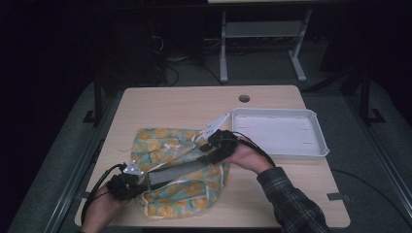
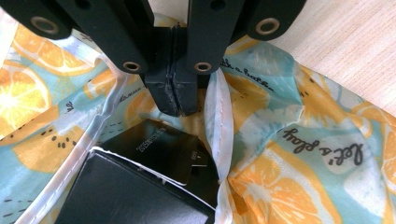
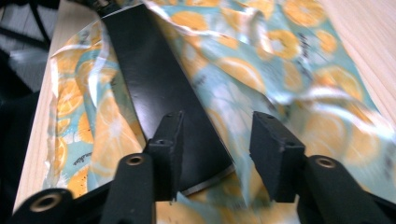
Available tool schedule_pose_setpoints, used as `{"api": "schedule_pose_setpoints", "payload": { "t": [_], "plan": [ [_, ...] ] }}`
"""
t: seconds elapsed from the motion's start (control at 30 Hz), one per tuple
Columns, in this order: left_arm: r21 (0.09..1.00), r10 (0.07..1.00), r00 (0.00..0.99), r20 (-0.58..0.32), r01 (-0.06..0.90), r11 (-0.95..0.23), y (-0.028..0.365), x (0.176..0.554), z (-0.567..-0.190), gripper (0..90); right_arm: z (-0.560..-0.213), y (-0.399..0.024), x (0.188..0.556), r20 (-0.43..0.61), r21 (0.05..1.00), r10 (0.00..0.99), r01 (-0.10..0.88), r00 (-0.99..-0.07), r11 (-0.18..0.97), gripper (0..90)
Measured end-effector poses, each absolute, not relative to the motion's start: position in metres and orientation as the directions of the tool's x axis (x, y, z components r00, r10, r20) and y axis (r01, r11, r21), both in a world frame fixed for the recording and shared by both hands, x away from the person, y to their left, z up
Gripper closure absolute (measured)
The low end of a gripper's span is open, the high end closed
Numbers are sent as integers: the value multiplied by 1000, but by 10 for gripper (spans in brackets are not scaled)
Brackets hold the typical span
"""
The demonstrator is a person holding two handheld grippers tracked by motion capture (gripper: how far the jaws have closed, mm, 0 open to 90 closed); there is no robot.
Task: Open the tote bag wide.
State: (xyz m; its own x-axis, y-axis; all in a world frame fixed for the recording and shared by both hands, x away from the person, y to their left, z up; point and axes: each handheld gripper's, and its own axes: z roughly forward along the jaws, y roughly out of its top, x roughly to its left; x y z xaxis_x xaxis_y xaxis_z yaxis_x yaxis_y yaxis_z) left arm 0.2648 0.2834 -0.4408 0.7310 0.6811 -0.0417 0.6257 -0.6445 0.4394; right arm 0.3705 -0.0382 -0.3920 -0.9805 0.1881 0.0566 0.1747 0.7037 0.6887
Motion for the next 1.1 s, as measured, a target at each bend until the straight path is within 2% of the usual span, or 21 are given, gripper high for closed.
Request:
{"api": "schedule_pose_setpoints", "payload": {
  "t": [0.03, 0.07, 0.3, 0.47, 0.67, 1.1],
  "plan": [
    [439, 681, 731, -43, 626, -644, 284, 265, -441, 885, -392, -34, 370, 50, 684, 163, 153, -985, 713, 509],
    [438, 680, 732, -45, 626, -645, 284, 265, -441, 885, -393, -22, 366, 26, 680, 97, 89, -995, 728, 476],
    [446, 682, 729, -52, 628, -637, 284, 265, -441, 885, -394, 1, 360, -19, 636, -34, -38, -999, 771, 392],
    [444, 682, 730, -52, 628, -639, 284, 265, -441, 883, -398, 9, 364, -14, 617, -61, -57, -998, 785, 369],
    [443, 681, 730, -56, 630, -638, 285, 265, -441, 880, -410, 13, 362, -3, 579, -91, -76, -996, 812, 294],
    [446, 684, 727, -60, 632, -634, 285, 265, -441, 878, -422, 10, 362, -18, 559, -103, -95, -995, 824, 349]
  ]
}}
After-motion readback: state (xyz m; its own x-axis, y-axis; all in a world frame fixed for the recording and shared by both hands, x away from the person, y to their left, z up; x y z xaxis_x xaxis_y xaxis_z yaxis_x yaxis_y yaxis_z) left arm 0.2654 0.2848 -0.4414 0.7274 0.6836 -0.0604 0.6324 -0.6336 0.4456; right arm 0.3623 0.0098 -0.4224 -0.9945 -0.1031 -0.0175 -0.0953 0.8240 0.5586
